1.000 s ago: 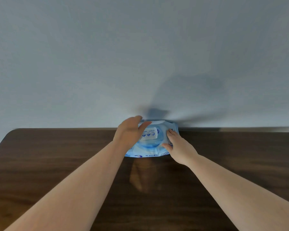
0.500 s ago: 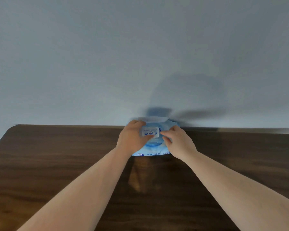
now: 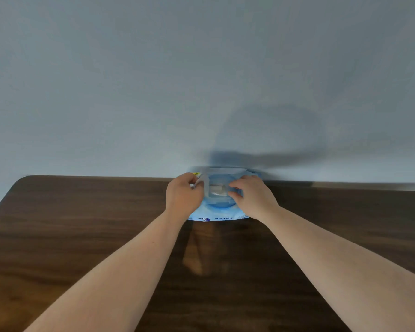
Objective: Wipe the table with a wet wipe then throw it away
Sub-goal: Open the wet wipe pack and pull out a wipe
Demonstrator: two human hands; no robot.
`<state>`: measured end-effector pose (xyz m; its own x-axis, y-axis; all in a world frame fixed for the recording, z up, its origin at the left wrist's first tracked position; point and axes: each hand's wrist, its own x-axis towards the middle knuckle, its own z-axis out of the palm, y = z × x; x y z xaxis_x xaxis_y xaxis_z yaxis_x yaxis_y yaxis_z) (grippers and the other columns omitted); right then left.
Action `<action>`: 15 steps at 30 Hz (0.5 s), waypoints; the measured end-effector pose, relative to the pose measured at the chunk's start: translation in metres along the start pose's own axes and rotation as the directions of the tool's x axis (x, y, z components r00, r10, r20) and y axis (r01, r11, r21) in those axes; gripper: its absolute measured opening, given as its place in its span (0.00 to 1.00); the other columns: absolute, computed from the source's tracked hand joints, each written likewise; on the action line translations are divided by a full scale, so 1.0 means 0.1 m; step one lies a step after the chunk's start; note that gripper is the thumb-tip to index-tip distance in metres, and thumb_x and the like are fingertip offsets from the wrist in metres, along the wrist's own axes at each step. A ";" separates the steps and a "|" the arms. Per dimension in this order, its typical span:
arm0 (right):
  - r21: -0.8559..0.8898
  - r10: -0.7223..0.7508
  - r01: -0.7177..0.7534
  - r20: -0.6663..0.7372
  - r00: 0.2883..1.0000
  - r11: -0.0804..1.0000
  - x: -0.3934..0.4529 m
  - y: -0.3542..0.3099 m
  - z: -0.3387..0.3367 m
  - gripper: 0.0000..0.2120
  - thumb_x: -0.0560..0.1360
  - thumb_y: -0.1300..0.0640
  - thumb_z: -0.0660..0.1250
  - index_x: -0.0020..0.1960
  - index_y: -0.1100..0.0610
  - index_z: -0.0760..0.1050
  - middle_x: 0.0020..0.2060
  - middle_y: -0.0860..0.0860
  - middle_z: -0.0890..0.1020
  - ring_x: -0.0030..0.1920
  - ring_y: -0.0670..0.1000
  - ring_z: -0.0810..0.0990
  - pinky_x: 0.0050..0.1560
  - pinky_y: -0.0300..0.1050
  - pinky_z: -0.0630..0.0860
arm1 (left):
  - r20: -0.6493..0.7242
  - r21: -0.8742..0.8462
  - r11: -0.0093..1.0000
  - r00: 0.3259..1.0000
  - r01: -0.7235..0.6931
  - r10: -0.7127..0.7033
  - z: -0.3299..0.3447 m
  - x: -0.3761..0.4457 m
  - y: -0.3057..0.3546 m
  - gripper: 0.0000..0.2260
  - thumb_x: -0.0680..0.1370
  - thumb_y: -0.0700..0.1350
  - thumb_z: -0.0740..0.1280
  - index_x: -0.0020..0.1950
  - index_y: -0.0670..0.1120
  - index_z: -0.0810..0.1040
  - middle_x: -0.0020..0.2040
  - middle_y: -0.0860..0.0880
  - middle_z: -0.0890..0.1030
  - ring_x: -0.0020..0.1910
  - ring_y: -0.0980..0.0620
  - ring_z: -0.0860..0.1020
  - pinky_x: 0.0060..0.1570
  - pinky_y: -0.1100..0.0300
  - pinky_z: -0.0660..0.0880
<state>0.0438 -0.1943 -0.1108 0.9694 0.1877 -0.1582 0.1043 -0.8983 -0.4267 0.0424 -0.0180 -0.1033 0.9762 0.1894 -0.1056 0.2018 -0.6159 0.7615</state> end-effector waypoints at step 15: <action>0.195 0.106 -0.100 -0.018 0.994 0.976 0.18 -0.33 0.12 0.06 0.76 0.58 0.65 0.44 0.59 0.78 0.41 0.53 0.78 0.49 0.56 0.75 0.46 0.45 0.69 | 0.079 -0.046 0.997 0.996 0.055 -0.051 -0.16 -0.01 -0.10 0.18 0.76 0.43 0.67 0.28 0.46 0.64 0.27 0.50 0.64 0.29 0.53 0.64 0.30 0.63 0.61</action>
<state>0.0553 -0.1566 -0.1104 0.9789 0.0842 -0.1862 -0.0389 -0.8177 -0.5743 0.0380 -0.0001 -0.1003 0.9679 0.1598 -0.1941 0.2510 -0.5688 0.7832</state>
